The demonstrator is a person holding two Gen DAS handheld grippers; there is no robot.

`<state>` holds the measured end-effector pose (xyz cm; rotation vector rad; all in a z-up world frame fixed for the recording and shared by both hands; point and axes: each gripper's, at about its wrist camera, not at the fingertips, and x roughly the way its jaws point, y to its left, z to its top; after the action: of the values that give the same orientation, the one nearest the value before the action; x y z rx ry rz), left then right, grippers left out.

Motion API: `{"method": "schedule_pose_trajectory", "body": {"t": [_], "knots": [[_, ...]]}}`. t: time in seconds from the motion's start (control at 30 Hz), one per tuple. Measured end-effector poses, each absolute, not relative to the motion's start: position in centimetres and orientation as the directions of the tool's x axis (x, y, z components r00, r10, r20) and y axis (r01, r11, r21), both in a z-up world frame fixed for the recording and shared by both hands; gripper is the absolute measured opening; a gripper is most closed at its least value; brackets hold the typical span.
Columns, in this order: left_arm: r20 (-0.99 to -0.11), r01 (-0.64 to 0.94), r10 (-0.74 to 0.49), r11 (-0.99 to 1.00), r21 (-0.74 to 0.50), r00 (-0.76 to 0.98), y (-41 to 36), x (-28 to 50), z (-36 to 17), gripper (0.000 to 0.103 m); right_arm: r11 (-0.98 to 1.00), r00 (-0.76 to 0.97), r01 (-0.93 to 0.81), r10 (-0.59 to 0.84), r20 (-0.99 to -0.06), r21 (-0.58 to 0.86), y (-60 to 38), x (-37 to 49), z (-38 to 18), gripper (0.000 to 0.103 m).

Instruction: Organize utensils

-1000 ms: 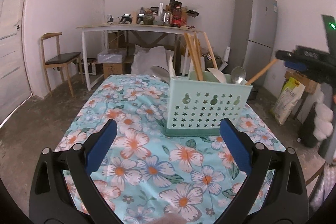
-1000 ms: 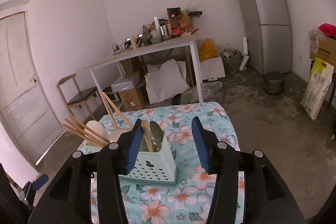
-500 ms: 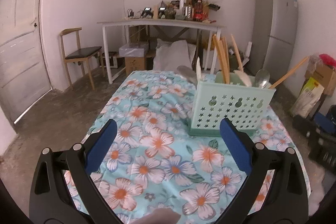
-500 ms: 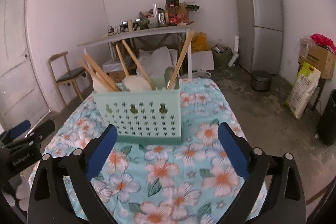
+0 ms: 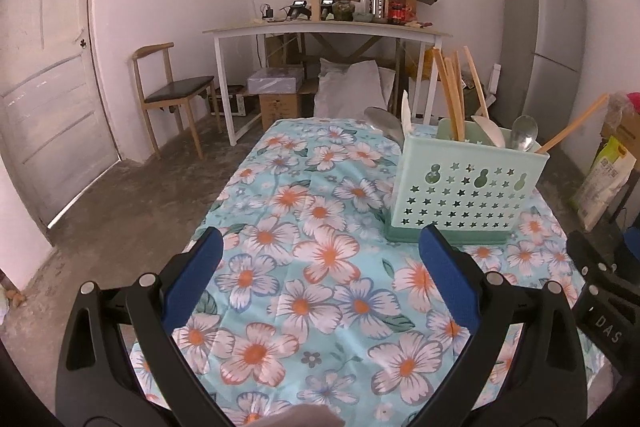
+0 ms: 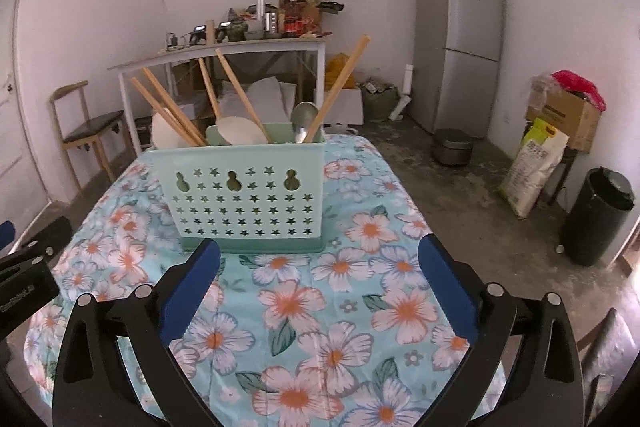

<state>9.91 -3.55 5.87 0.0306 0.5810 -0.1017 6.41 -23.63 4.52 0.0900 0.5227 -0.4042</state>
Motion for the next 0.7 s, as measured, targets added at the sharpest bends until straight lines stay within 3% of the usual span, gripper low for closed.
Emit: {"method": "schedule_pose_trajectory", "body": {"t": [0.7], "knots": [[-0.553, 0.056, -0.038, 0.998, 0.016, 0.832, -2.3, 9.9, 6.0, 0.095, 0.895, 0.770, 0.446, -0.393, -0.503, -0.016, -23.5, 6.6, 4.9, 0.097]]}}
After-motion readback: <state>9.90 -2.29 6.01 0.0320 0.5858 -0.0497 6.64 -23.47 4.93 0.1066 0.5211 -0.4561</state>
